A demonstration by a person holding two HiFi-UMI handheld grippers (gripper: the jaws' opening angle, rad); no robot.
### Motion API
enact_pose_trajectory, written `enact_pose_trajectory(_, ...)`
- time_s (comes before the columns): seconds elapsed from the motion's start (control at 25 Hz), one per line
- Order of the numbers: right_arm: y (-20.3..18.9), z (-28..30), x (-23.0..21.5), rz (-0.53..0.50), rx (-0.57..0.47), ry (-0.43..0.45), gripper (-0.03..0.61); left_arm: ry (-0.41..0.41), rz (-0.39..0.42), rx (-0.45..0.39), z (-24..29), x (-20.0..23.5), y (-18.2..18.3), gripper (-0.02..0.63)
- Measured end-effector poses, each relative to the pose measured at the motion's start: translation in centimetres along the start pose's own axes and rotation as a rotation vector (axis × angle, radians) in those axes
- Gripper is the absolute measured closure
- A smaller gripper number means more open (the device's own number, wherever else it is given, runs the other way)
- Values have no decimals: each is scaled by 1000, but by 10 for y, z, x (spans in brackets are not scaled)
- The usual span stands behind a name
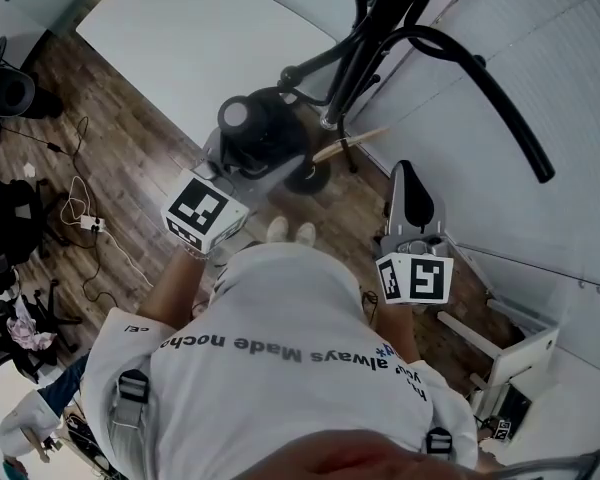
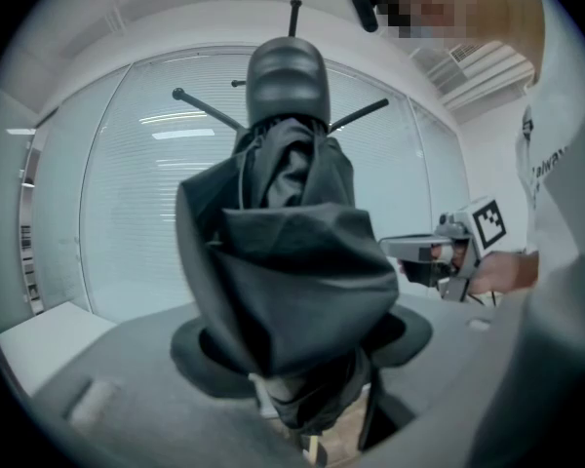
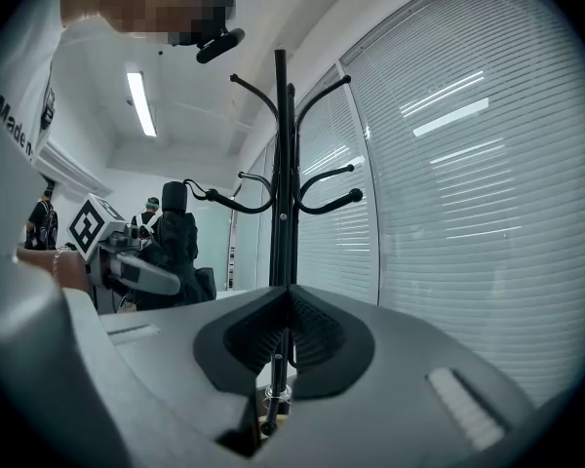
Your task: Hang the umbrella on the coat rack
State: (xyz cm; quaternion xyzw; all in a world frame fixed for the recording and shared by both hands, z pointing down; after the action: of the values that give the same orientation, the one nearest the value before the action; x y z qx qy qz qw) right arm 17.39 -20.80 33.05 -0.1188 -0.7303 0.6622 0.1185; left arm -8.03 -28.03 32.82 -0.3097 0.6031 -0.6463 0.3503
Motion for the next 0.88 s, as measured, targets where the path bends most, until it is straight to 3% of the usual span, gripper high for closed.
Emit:
enact_pose_trajectory(0.52,0,13,-3,-9,3,1,577,-78,33,-4,10,1,12,319)
enact_pose_trajectory(0.88,-1,19,-4,-9,7,8,577,-56,23,14,16,15,7,319)
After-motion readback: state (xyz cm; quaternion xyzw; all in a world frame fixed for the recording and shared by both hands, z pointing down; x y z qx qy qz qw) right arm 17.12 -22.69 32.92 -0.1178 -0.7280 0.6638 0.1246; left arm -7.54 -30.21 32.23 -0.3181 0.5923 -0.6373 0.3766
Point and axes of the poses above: the fingertips, and each gripper's own axes: z forward along the fingers, x to its left, y out of its top, the point moved 9 cm from there along -z, backward along the fingers, and after that the axes turned 7 degrees about -x, right-handed, at the moved point
